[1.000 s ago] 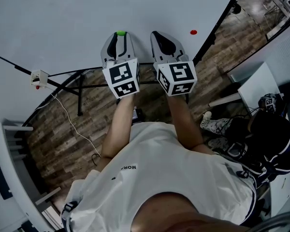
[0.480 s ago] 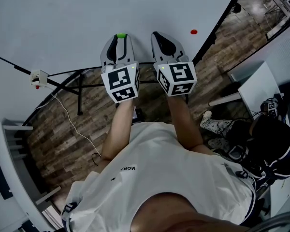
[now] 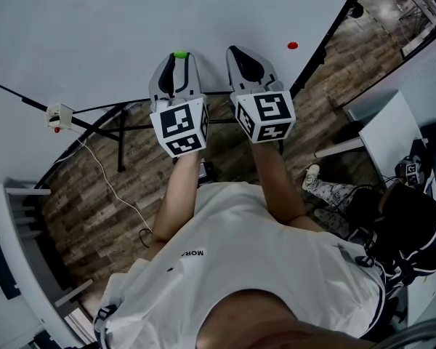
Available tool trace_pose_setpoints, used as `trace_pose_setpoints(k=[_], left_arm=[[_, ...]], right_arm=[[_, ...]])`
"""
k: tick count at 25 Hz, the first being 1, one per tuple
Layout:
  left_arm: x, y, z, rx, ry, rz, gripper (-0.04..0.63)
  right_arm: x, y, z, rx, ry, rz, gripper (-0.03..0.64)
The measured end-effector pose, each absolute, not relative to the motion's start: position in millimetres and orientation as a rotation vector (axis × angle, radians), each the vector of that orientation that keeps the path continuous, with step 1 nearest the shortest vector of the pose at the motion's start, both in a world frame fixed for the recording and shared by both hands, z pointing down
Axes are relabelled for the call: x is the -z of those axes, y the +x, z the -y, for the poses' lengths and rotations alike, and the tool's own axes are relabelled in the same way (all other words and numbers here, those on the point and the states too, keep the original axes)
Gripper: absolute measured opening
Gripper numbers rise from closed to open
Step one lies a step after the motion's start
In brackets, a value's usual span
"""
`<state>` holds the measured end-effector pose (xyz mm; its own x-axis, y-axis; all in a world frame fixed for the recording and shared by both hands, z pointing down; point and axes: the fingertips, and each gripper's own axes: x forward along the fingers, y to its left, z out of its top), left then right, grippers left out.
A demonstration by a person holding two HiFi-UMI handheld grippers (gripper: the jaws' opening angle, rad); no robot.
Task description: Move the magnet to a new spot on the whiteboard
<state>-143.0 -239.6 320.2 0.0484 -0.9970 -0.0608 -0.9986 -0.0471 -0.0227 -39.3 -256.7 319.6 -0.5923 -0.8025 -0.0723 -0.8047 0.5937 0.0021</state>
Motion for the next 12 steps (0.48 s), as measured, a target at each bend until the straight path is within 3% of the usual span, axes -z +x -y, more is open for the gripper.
trace_pose_setpoints(k=[12], left_arm=[[-311, -140, 250, -0.059, -2.252, -2.111, 0.12]], right_arm=[[-320, -42, 275, -0.032, -1.402, -2.759, 0.012]])
